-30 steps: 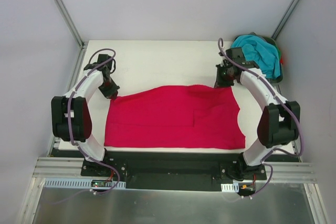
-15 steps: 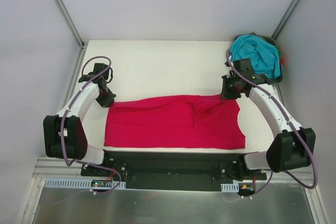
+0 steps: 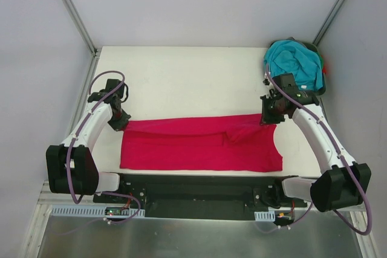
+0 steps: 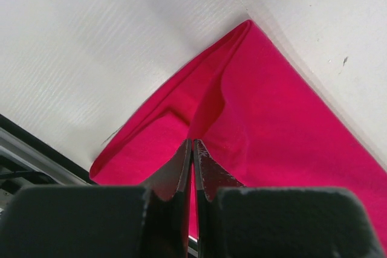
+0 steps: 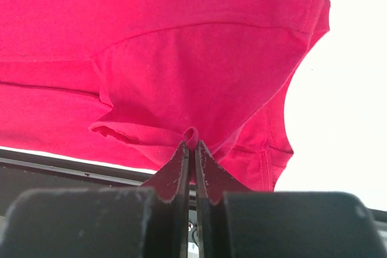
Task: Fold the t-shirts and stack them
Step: Fold the other side of the tshirt into a rectangle
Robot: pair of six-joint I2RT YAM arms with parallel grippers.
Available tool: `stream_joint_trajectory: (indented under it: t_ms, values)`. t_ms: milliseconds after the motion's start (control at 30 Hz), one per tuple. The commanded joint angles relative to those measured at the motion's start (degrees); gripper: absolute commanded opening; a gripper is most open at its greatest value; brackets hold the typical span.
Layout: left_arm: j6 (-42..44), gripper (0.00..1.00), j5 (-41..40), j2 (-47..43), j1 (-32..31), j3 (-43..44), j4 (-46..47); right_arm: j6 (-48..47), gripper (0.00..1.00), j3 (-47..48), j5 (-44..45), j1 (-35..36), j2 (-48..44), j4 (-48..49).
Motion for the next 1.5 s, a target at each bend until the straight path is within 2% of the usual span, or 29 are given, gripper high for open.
stream_joint_trajectory:
  t_ms: [0, 100, 400, 500, 667, 900, 967, 1067, 1167, 1267, 1400, 1467]
  values:
    - [-1.24, 0.0, -2.28, -1.52, -0.42, 0.04, -3.16, -0.9, 0.01, 0.53, 1.88, -0.23, -2.64, -5.99]
    - [-1.24, 0.0, -2.98, -2.48, -0.42, -0.04, -3.77, -0.55, 0.01, -0.17, 0.29, -0.14, -3.96, -6.08]
    - [-1.16, 0.0, -2.37, -2.66, -0.42, -2.59, -4.48, 1.03, 0.01, -2.72, 2.83, -0.4, -6.15, -7.05]
    - [-1.42, 0.0, -2.37, -2.22, -0.42, -3.21, -5.0, 2.78, 0.01, -3.16, 5.03, -0.49, -6.16, -9.24]
    - [-2.12, 0.0, -1.85, 0.49, -0.42, -4.26, -5.01, 3.49, 0.01, -5.79, 3.72, -0.58, -6.07, -10.21]
    - [-3.09, 0.0, -2.28, 3.49, -0.51, -4.7, -5.01, 5.77, 0.06, -10.27, 5.3, -0.58, -4.75, -9.07]
    - [-3.35, 0.0, -2.98, 4.19, -0.42, -4.97, -5.27, 6.65, 0.12, -10.98, 8.1, -0.58, -3.88, -9.77]
    - [-3.97, 0.16, -3.51, 5.68, -0.42, -4.62, -5.88, 10.95, 0.24, -11.77, 11.96, -0.58, -2.47, -12.22]
    - [-4.32, 0.32, -4.04, 6.57, -0.42, -2.78, -7.11, 14.12, 0.32, -12.74, 18.11, -0.49, -1.24, -15.47]
    - [-3.71, 0.63, -4.13, 6.04, -0.42, -0.84, -8.34, 14.39, 0.54, -12.74, 19.89, -0.49, -1.49, -16.37]
    - [-3.0, 0.92, -2.73, 3.76, -0.51, 1.36, -8.35, 9.3, 0.78, -10.11, 12.44, -0.49, -4.04, -11.63]
    - [-2.39, 0.98, -1.94, 3.14, -0.51, 2.67, -8.35, 7.19, 0.86, -8.27, 6.56, -0.41, -5.62, -8.3]
